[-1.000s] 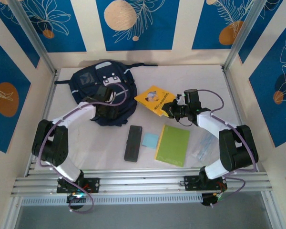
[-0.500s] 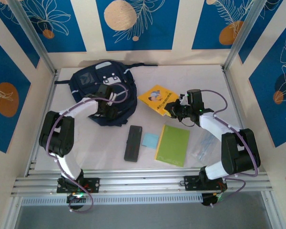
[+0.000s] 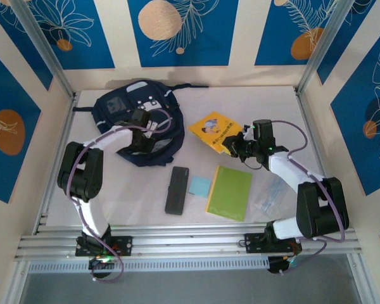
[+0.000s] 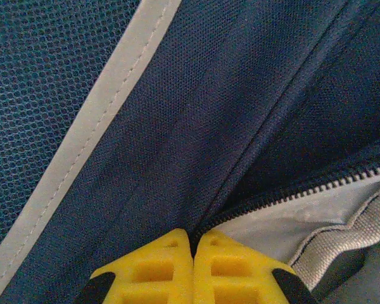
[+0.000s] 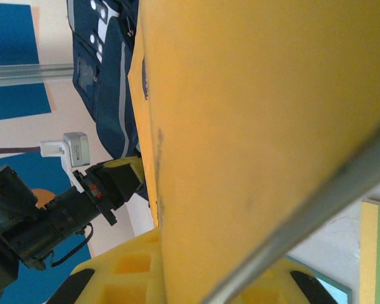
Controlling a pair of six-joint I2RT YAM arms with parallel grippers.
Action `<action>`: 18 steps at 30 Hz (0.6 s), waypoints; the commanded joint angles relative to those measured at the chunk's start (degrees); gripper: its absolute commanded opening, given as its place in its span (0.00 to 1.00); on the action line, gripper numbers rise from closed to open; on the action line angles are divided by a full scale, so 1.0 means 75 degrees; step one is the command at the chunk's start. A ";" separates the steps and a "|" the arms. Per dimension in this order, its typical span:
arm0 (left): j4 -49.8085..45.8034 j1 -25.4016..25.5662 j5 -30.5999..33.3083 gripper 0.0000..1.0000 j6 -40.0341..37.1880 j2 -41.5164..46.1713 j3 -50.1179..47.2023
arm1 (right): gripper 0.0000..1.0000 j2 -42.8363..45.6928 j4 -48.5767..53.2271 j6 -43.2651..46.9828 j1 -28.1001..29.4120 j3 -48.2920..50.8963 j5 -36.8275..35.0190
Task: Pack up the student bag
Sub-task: Open the student bag at the top-left of the table, then place the book in the student bag.
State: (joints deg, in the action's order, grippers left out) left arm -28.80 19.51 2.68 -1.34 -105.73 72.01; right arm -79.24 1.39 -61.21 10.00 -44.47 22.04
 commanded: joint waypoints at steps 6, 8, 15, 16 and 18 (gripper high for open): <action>-0.0021 0.0047 -0.2055 0.00 0.1540 0.1038 -0.0091 | 0.00 0.0775 -0.0030 0.0368 -0.0324 0.0099 -0.0164; 0.0054 0.0047 -0.2395 0.00 0.1802 0.1236 0.0076 | 0.00 0.0897 0.0040 0.0403 -0.0347 0.0141 -0.0226; 0.0454 0.0047 -0.2810 0.00 0.2409 0.1357 0.0324 | 0.00 0.1079 0.0062 0.0369 -0.0384 0.0336 -0.0197; 0.0534 0.0047 -0.2805 0.00 0.2478 0.1355 0.0336 | 0.00 0.1102 0.0036 0.0347 -0.0384 0.0353 -0.0159; 0.0618 0.0047 -0.2765 0.00 0.2545 0.1346 0.0428 | 0.00 0.1166 0.0067 0.0335 -0.0372 0.0384 -0.0148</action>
State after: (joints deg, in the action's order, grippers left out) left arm -26.85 19.73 -15.44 14.81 -96.82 72.71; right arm -73.17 3.99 -59.99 7.42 -41.82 19.68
